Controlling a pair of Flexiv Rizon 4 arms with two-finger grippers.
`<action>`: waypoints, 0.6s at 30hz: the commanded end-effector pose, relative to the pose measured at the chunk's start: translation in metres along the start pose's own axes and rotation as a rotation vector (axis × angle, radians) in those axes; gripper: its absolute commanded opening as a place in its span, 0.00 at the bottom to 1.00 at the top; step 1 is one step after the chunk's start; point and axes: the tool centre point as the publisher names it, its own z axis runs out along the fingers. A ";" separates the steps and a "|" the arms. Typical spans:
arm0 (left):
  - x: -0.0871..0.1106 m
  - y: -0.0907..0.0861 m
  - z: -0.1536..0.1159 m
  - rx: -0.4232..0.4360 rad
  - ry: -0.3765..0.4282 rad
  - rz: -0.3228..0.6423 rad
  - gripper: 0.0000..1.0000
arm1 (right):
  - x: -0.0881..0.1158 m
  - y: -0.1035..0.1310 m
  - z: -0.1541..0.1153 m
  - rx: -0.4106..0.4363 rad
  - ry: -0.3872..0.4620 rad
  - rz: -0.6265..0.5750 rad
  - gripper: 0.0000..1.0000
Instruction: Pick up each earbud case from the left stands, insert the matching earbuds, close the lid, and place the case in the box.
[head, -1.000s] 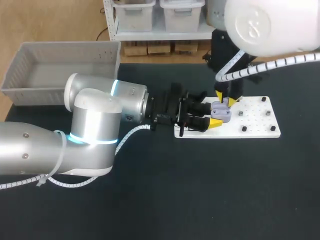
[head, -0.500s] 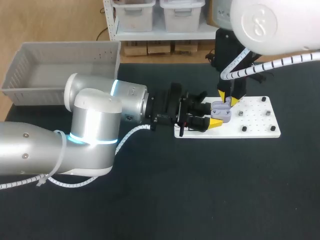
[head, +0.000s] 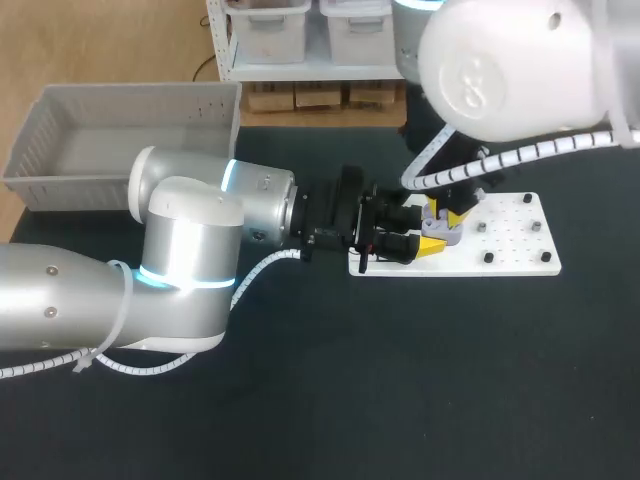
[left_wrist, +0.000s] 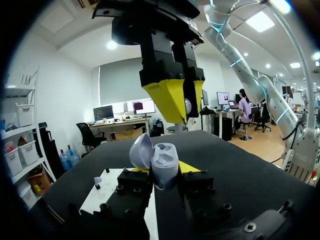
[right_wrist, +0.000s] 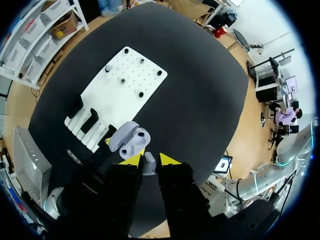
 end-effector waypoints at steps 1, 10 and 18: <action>0.001 -0.001 0.000 -0.005 -0.003 0.003 0.00 | -0.002 0.000 0.002 -0.002 0.005 0.021 0.00; 0.001 -0.001 0.000 -0.005 -0.003 0.003 0.00 | -0.005 0.001 0.006 -0.002 0.031 0.045 0.00; 0.001 -0.001 0.000 -0.005 -0.003 0.003 0.00 | -0.008 0.005 0.010 -0.001 0.056 0.062 0.00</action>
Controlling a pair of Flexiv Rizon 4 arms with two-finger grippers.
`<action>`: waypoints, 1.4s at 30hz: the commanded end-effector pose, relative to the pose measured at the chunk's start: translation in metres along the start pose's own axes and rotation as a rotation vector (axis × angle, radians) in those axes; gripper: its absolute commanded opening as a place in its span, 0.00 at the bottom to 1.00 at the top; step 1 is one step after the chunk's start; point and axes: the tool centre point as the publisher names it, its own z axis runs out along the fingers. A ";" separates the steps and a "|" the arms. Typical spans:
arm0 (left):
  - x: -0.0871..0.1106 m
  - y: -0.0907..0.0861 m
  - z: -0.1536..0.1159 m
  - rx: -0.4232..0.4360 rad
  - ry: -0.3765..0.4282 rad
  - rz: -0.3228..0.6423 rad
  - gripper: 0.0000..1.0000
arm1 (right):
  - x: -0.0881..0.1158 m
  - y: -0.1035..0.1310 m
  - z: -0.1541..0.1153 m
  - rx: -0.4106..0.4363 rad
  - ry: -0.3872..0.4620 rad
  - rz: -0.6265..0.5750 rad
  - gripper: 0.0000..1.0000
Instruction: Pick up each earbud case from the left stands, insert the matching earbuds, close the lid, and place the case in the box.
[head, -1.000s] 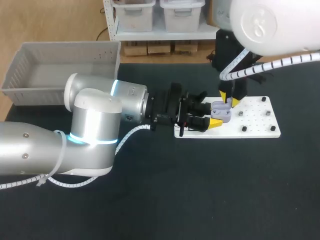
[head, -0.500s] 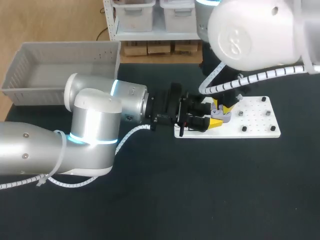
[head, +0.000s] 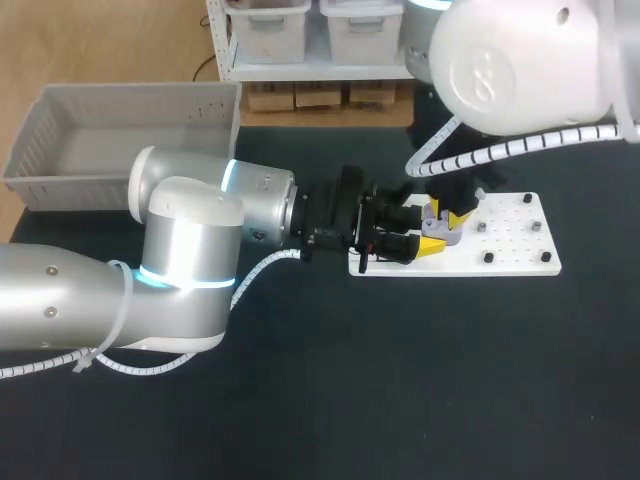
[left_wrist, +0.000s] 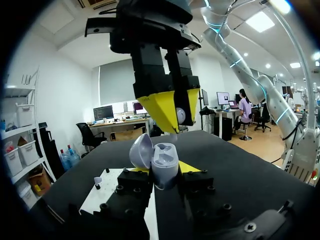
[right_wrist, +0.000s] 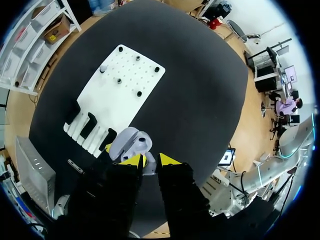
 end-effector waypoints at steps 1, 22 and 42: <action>0.001 -0.001 0.000 -0.005 -0.003 0.003 0.00 | -0.001 0.002 0.002 0.004 0.009 0.000 0.00; 0.001 -0.001 0.000 -0.005 -0.003 0.003 0.00 | -0.005 0.005 0.006 -0.008 0.018 0.019 0.00; 0.001 -0.001 0.000 -0.005 -0.003 0.003 0.00 | -0.013 0.005 0.009 -0.013 0.006 0.036 0.00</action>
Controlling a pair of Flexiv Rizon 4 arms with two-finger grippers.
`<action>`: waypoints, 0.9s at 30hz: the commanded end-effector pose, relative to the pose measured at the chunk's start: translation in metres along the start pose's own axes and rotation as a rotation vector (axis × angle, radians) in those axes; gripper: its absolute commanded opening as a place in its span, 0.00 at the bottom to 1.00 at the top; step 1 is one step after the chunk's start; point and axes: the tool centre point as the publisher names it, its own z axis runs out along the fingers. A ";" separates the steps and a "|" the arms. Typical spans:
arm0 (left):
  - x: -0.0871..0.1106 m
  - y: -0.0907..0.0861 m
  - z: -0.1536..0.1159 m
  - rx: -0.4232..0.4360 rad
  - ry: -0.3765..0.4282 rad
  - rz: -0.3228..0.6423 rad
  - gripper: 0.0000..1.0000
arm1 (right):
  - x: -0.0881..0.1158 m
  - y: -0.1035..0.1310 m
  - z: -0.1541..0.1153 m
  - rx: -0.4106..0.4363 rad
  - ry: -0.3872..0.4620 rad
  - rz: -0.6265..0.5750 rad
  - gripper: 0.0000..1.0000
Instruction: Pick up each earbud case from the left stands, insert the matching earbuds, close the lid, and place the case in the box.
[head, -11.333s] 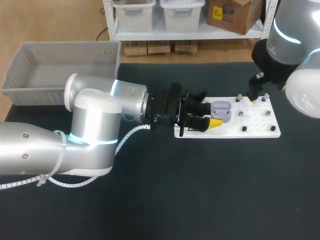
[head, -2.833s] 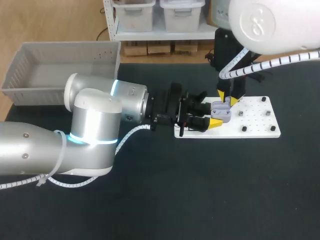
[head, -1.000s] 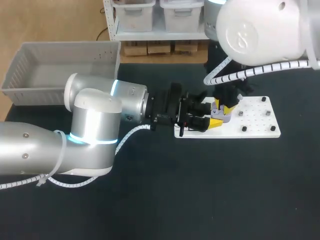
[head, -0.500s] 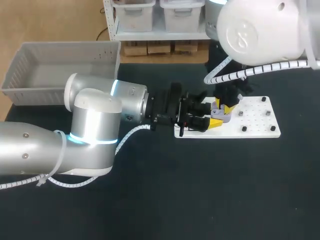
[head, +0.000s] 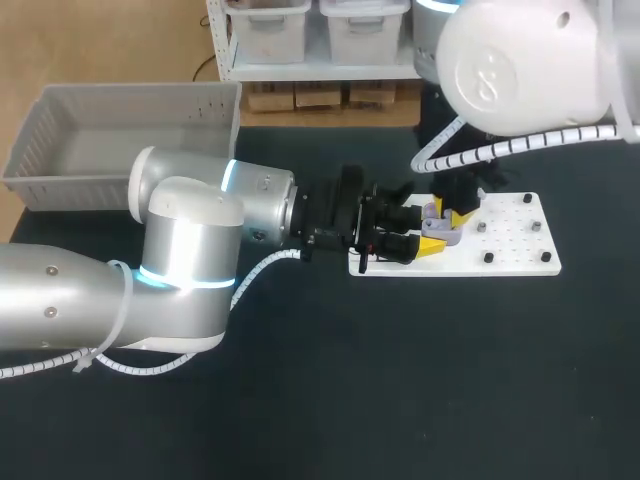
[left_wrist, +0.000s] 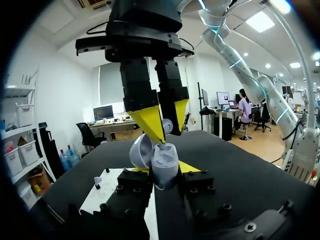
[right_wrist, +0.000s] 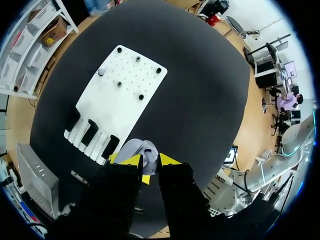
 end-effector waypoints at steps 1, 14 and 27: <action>0.001 -0.001 0.000 -0.005 -0.003 0.003 0.00 | -0.001 -0.002 0.001 -0.006 -0.002 0.004 0.00; 0.001 -0.001 0.000 -0.005 -0.003 0.003 0.00 | -0.005 0.001 0.007 0.000 -0.004 0.007 0.00; 0.001 -0.001 0.000 -0.005 -0.003 0.003 0.00 | 0.001 -0.017 -0.005 -0.049 0.068 -0.021 0.42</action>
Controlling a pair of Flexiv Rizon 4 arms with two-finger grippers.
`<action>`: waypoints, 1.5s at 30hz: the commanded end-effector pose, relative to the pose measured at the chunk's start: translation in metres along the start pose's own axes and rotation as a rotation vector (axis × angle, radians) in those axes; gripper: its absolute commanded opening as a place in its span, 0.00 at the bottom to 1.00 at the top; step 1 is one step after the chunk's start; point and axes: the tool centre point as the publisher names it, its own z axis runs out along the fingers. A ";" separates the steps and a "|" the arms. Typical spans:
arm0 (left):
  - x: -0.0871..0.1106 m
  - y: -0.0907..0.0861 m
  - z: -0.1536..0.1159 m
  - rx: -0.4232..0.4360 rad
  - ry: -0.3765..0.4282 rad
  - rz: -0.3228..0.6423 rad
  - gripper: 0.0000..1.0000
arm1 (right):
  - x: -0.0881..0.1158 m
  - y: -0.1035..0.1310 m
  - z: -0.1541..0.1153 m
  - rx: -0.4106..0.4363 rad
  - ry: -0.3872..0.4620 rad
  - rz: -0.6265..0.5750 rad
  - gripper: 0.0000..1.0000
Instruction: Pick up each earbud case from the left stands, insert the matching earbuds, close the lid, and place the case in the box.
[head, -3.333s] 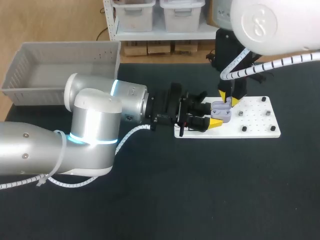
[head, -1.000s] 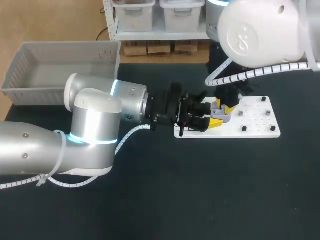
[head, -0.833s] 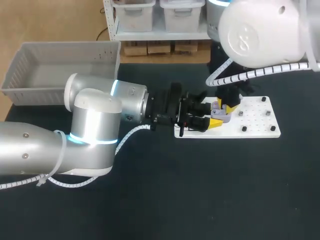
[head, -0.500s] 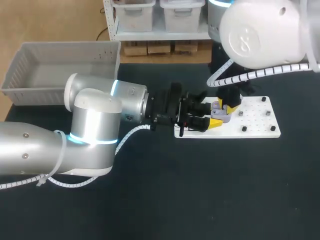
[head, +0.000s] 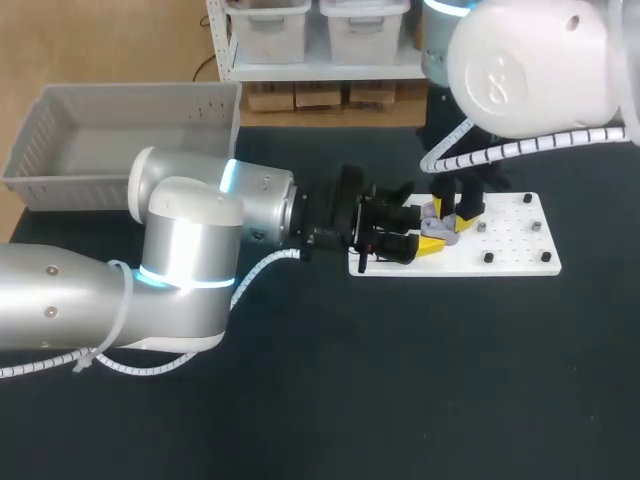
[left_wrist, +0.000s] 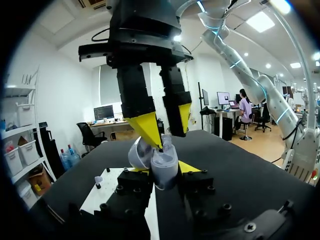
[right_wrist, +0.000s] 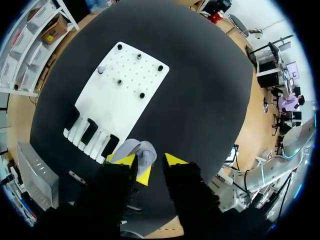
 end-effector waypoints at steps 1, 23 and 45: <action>0.000 -0.002 0.001 -0.003 -0.003 0.004 0.00 | 0.002 -0.021 -0.013 -0.047 0.034 -0.005 0.43; 0.000 -0.002 0.001 -0.003 -0.003 0.004 0.00 | -0.081 -0.012 -0.061 -0.252 -0.221 -0.184 0.42; 0.000 -0.002 0.001 -0.003 -0.003 0.004 0.00 | -0.119 0.030 -0.037 -0.210 -0.267 -0.244 1.00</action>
